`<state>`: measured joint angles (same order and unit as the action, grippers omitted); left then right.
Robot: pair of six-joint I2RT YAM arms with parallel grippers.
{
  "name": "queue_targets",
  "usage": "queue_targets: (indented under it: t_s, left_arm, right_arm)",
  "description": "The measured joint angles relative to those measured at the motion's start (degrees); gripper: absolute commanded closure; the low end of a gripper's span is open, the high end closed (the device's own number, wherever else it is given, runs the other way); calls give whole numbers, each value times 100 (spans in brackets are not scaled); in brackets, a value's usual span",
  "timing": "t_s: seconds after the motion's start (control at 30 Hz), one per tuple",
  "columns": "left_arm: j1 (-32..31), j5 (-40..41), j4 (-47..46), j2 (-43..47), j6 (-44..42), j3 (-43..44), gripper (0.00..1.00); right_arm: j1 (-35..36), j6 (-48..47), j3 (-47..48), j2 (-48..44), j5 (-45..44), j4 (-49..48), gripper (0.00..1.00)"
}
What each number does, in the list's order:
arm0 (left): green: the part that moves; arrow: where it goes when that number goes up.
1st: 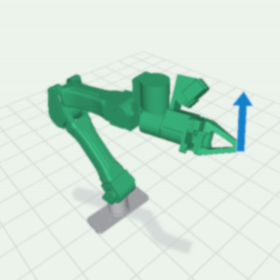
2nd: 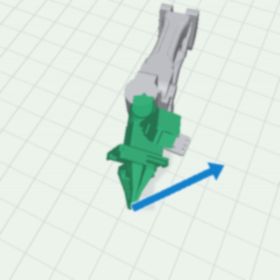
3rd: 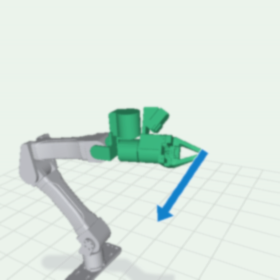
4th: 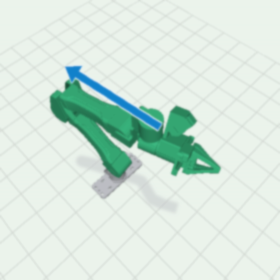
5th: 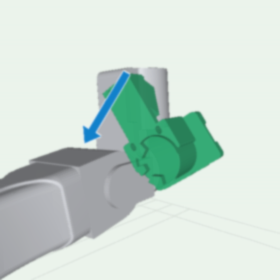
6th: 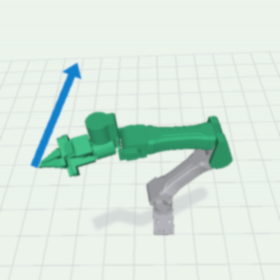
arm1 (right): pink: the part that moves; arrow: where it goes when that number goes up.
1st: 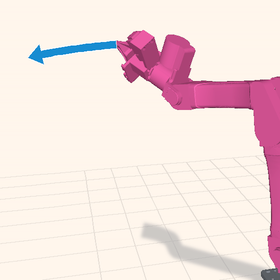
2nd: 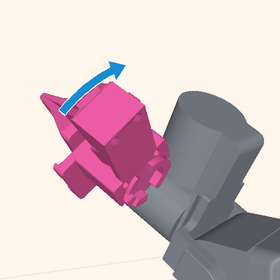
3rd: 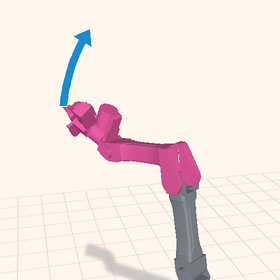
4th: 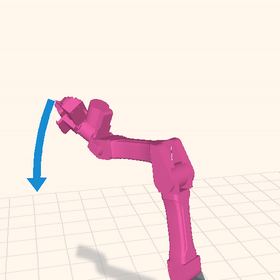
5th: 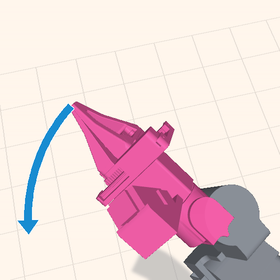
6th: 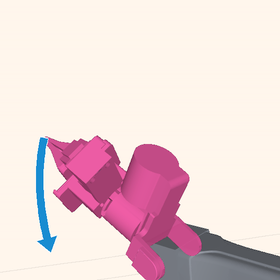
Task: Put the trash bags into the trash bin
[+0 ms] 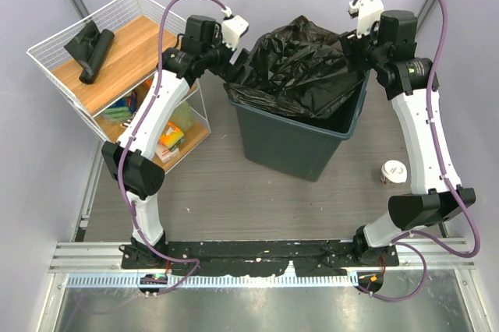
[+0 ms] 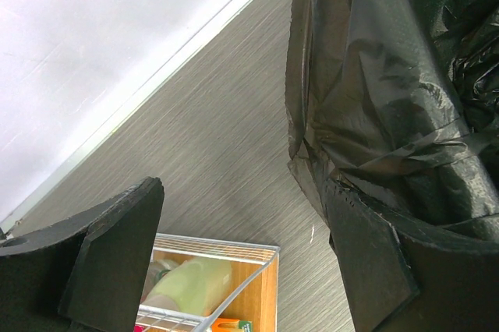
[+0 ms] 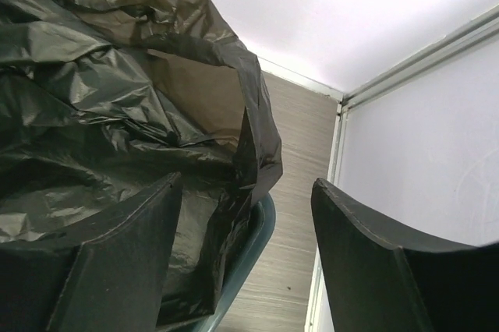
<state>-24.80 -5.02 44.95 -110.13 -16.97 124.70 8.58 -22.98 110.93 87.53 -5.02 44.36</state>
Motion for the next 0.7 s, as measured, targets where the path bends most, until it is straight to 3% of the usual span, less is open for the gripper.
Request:
queue_targets:
  t_s: [0.43,0.6,0.7]
  left_arm:
    - [0,0,33,42,-42,-2,10]
    - [0,17,39,160,-129,-4,8]
    - [0,76,37,271,-153,-2,2]
  right_arm:
    - [-334,227,-31,155,352,52,91]
    - [-428,286,-2,155,581,155,98]
    - [-525,348,105,157,730,282,99]
